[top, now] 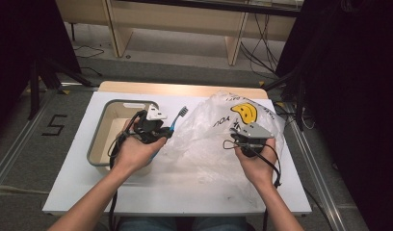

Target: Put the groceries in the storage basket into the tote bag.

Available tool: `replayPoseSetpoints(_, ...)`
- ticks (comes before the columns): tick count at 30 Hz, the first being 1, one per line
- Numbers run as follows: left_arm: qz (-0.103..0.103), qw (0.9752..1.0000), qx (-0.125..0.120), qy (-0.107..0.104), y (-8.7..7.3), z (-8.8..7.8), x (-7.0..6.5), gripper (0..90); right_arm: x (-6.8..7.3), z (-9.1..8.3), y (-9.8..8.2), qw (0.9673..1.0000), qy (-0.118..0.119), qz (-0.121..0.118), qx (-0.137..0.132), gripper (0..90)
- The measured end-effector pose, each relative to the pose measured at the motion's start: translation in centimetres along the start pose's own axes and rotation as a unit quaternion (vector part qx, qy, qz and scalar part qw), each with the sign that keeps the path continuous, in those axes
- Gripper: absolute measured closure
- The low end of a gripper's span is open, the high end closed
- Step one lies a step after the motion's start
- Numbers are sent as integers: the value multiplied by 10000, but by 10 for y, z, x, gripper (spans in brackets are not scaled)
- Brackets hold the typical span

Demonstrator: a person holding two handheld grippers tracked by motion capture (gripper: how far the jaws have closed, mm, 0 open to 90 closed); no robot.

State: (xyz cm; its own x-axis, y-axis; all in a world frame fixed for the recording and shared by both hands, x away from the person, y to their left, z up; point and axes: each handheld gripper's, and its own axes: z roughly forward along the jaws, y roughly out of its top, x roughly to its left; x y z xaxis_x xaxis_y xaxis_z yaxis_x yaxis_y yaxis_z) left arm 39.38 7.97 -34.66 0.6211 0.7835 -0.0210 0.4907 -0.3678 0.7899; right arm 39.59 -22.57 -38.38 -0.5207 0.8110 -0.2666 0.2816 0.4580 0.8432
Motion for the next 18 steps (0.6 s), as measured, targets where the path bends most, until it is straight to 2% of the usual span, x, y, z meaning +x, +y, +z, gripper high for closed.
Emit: replayPoseSetpoints(18, 133, 9998, -22, -161, 1, -1, -14, 811, 0, -1, 0, 10000, 6, 10, -6, 900)
